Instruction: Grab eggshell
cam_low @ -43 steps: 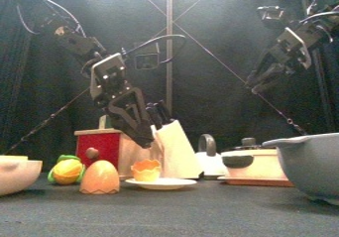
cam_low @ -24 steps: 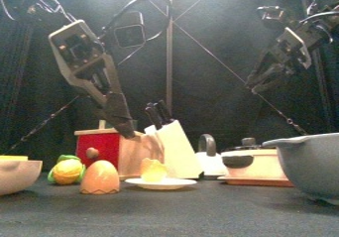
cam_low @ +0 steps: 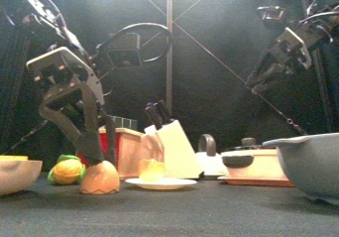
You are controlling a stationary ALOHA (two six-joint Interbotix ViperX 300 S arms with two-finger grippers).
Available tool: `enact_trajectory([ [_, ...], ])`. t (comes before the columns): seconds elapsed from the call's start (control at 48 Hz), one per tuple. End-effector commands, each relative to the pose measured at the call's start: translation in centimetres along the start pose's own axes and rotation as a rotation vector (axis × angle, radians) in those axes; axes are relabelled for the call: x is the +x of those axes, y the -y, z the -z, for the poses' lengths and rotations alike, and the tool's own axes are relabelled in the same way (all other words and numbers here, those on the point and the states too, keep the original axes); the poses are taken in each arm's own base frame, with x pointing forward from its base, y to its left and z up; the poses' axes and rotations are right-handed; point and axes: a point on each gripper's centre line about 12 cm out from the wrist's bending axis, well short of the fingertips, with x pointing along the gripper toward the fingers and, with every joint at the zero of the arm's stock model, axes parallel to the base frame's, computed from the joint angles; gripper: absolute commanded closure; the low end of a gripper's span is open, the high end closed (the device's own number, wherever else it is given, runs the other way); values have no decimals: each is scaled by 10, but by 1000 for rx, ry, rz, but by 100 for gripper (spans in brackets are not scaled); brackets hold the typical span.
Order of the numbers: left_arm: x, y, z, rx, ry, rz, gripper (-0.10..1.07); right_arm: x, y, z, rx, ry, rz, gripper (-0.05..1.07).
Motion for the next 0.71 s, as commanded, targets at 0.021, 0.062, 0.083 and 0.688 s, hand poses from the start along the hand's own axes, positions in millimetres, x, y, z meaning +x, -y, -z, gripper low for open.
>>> enact_trajectory([
  [0.021,-1,2,-9,5,24,5,-6,-1,-1,-5,4,12,-6,8],
  [0.062,0,2,-9,5,21,5,-6,-1,-1,-5,4,12,-8,8],
  [0.083,1,3,-8,6,19,6,-6,-1,-1,-5,6,11,-6,8],
  [0.688,10,5,-3,15,-30,-2,-4,-1,-1,-4,3,11,-6,8],
])
